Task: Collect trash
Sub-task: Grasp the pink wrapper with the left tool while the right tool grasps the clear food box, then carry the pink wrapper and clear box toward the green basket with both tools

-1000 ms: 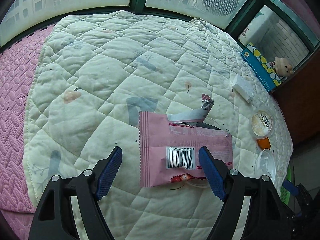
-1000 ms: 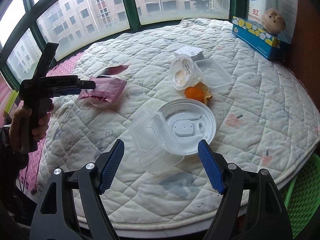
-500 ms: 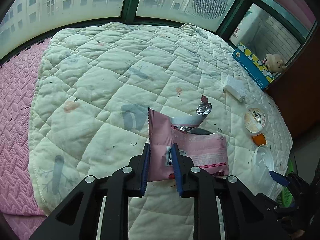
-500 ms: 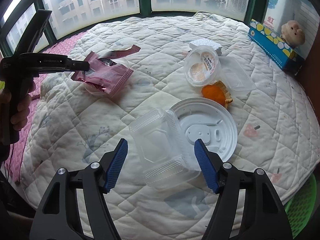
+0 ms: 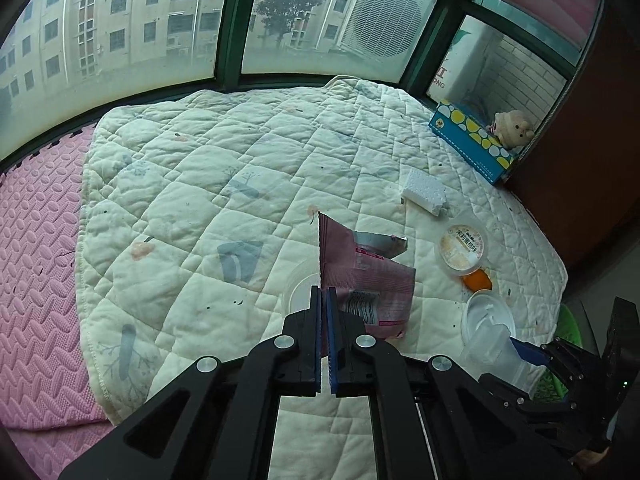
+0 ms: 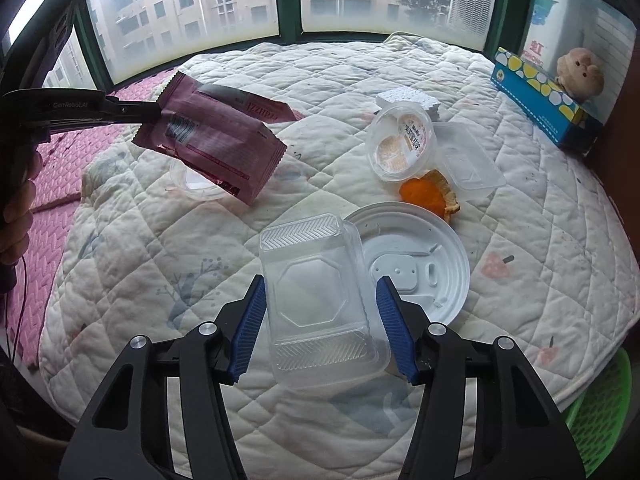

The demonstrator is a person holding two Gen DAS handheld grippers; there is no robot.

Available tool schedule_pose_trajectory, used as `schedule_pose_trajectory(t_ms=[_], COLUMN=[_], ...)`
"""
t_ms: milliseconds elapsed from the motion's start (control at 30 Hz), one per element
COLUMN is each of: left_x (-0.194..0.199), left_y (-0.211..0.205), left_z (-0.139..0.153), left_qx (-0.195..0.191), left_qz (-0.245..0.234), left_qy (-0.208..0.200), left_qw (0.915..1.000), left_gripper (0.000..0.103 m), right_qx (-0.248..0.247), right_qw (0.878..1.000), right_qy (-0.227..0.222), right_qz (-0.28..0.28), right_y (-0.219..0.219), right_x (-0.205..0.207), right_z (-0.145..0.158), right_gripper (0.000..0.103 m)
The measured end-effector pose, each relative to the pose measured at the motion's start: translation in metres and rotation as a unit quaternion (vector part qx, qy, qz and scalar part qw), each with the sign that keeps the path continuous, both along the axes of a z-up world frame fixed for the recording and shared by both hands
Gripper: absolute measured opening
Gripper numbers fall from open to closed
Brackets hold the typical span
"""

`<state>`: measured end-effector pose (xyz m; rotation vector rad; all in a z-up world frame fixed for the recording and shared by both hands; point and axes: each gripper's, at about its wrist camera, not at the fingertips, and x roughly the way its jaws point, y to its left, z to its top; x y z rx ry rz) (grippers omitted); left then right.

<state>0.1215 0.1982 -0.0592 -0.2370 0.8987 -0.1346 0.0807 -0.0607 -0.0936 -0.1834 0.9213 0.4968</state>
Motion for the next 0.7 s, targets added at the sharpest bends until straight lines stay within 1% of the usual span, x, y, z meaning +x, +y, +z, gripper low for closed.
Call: schedule_pose_trajectory(t_ms=[200,367,700], left_x=[-0.007,-0.012,-0.012], left_y=[-0.020,-0.045,-0.106], left_z=[0.029,0.048,0.066], left_qx=[-0.002,-0.007,-0.018], left_qz=[-0.022,-0.046,-0.100], left_qy=[-0.030,-0.049,-0.062], left_qw=[0.9993,0.9977,0.9928], left_gripper=[0.001,0.001,0.001], right_qx=[0.038,0.060,0.080], right_qw=[0.999,0.997,0.990], right_qy=[-0.002,-0.016,-0.033], right_qz=[-0.023,-0.049,-0.114], right_y=[-0.019,-0.043,-0.109], right_x=[-0.005,-0.014,-0.029], right_z=[0.018,0.033,0.045], right_gripper=[0.054,0.054,0.053])
